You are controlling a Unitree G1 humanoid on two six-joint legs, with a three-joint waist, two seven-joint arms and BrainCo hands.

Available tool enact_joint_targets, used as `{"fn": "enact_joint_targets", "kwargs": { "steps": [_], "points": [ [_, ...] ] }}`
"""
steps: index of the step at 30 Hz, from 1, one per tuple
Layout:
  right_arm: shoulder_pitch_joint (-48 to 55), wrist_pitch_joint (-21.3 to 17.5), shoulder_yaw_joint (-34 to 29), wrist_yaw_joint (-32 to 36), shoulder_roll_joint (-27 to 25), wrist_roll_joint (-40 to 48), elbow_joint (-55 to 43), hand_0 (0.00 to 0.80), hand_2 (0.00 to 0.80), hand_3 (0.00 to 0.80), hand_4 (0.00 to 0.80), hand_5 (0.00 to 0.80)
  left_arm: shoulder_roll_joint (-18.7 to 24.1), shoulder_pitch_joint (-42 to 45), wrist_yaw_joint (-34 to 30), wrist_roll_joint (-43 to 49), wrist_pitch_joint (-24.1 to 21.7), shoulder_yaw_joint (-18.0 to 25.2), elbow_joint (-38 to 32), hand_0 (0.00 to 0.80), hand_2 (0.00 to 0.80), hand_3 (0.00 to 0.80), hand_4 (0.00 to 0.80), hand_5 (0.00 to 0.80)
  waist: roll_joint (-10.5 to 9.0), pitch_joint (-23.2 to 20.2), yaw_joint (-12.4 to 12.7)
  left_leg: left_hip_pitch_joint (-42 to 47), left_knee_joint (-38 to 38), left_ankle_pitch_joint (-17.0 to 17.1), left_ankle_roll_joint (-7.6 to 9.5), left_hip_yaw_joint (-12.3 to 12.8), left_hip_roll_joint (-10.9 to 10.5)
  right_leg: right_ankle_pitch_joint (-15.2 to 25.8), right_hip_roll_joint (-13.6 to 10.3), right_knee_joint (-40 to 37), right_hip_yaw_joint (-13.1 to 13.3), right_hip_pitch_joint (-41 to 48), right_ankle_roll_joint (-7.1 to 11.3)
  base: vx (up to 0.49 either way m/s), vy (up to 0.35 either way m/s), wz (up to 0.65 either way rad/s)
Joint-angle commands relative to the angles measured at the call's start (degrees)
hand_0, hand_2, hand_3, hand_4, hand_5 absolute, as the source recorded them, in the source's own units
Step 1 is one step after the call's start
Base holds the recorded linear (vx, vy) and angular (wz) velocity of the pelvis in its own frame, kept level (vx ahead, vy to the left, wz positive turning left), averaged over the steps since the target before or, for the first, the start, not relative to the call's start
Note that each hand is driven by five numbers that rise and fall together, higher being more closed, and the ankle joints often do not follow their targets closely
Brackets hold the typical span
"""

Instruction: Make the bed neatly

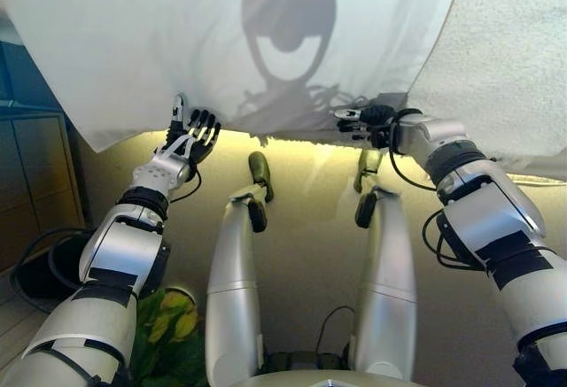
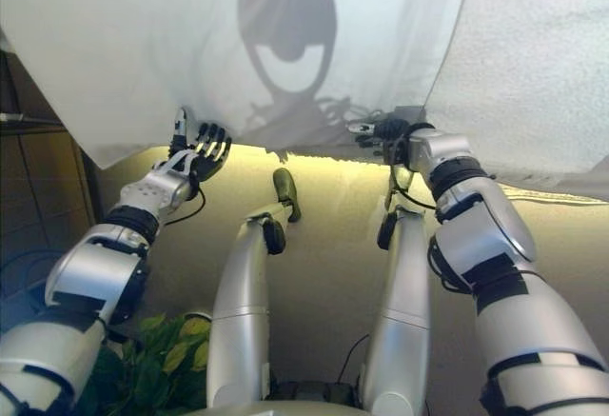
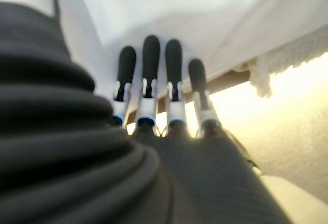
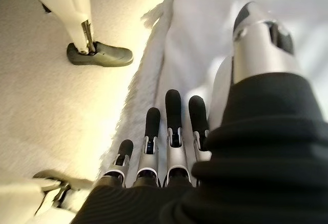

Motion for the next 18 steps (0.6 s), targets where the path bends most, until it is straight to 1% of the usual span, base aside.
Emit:
{"fn": "enact_joint_targets", "kwargs": {
  "steps": [1, 9, 14, 18],
  "points": [
    [-3.0, 0.4, 1.9, -0.1, -2.4, -0.9, 1.8, 0.000, 0.000, 0.000, 0.000, 0.000, 1.2, -1.4, 2.7, -3.7, -1.1, 4.9, 2.8, 0.000, 0.000, 0.000, 0.000, 0.000, 4.26, 0.4, -0.6, 0.1, 1.8, -2.0, -0.99, 1.0, -1.5, -1.6, 1.9, 1.1, 1.6, 0.8, 2.08, -0.047, -0.044, 0.02],
    [-2.1, 0.5, 1.0, 0.0, -3.1, 0.2, 2.3, 0.000, 0.000, 0.000, 0.000, 0.000, 3.1, -1.2, 4.7, -2.7, -0.7, 6.2, 3.7, 0.000, 0.000, 0.000, 0.000, 0.000, 3.99, 0.4, -0.4, -1.1, 3.7, -2.7, -1.17, 0.7, -1.3, -1.9, 1.9, 2.4, 1.5, -0.1, 1.92, -0.038, -0.053, 0.02],
    [0.9, 0.3, 0.2, 1.7, -2.8, -0.2, 1.5, 0.000, 0.000, 0.000, 0.000, 0.000, 3.1, 1.2, 2.6, -1.8, 0.0, 6.3, 2.2, 0.000, 0.000, 0.000, 0.000, 0.000, 3.36, 0.4, -0.2, 2.9, 1.7, -2.5, -1.69, 0.3, -0.7, -1.7, 1.7, -0.4, 0.5, 4.4, 2.07, 0.003, -0.066, -0.03],
    [4.4, -0.3, -0.3, 4.0, -2.6, -1.7, 1.3, 0.000, 0.000, 0.000, 0.000, 0.000, 3.0, 2.8, 0.7, -0.9, 0.4, 6.2, 1.8, 0.000, 0.000, 0.000, 0.000, 0.000, 2.22, 0.4, 0.0, 8.6, -0.9, -2.1, -2.04, 0.7, 0.2, -1.2, 0.8, -4.0, -1.4, 10.6, 2.26, 0.001, -0.122, -0.08]
  ]
}}
